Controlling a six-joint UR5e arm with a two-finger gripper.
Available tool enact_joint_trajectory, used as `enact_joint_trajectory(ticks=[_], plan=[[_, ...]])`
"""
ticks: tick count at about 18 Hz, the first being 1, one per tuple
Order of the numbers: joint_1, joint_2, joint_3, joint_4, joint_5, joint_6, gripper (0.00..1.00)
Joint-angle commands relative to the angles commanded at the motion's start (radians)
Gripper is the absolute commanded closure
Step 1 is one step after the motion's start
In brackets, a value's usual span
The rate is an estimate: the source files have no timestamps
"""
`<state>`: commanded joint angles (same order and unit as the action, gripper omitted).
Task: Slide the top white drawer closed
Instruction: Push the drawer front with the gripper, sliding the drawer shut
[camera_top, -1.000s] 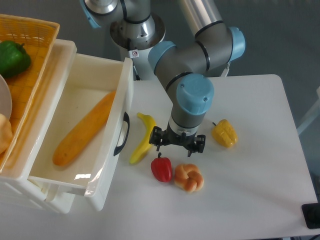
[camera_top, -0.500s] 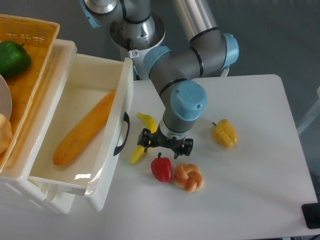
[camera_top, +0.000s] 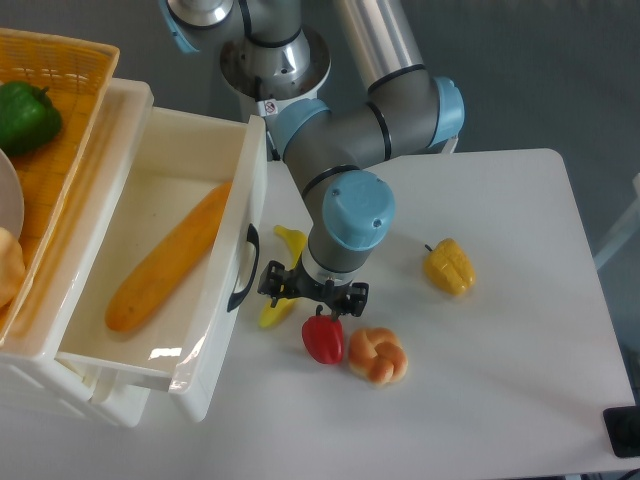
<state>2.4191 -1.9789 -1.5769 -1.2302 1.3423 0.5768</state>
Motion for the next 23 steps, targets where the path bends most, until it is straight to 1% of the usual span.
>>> enact_joint_trajectory(ticks=[9, 14, 23], plan=[[-0.012, 0.006, 0.000, -0.011, -0.003, 0.000, 0.00], [-0.015, 0.014, 0.000, -0.017, -0.026, 0.000, 0.00], [-0.061, 0.023, 0.000, -0.021, -0.025, 0.003, 0.00]])
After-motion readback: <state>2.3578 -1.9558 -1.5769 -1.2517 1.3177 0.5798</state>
